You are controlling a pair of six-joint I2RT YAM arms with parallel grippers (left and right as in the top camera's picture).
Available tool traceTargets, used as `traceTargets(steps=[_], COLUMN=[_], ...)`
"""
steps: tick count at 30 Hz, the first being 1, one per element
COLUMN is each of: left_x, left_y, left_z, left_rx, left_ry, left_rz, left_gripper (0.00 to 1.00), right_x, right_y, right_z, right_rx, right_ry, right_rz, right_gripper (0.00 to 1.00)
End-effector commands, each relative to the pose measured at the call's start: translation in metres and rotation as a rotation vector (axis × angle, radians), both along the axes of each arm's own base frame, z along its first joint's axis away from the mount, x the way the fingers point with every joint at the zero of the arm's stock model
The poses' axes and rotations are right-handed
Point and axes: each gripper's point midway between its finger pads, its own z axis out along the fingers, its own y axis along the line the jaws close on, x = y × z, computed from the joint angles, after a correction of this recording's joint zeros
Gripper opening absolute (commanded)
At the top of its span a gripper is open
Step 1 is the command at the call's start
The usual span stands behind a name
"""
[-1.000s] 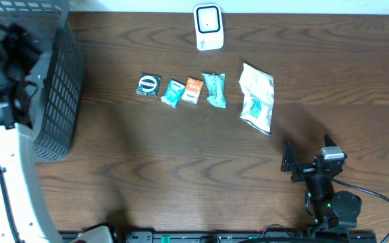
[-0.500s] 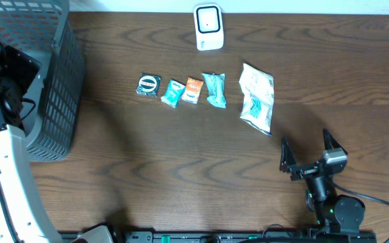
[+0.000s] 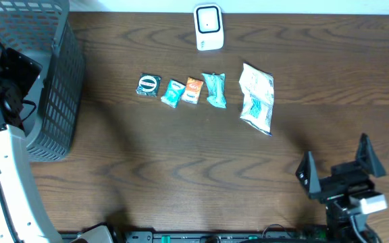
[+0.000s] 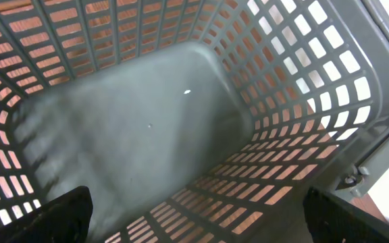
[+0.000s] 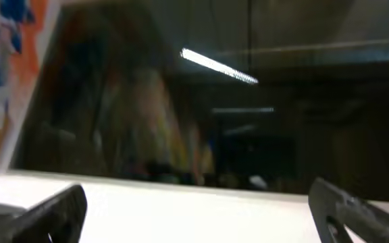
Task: Scan the item barcode
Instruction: 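Move the right gripper over the yellow-white snack bag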
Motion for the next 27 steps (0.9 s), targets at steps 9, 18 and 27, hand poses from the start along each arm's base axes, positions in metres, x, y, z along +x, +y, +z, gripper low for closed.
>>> traceTargets(steps=[9, 18, 27], left_x=[-0.001, -0.001, -0.001], left_y=[0.003, 0.003, 0.003], left_z=[0.002, 0.002, 0.002], left_rx=[0.005, 0.005, 0.005], left_ry=[-0.003, -0.003, -0.003], left_rz=[0.014, 0.014, 0.014], left_gripper=[0.98, 0.98, 0.98], right_x=[0.143, 0.236, 0.240], right_y=[0.035, 0.057, 0.094], right_z=[0.044, -0.049, -0.140], right_rx=[-0.405, -0.344, -0.080], right_ry=[0.542, 1.266, 1.659], right_rz=[0.111, 0.334, 0.645], right_gripper=[0.99, 0.99, 0.47])
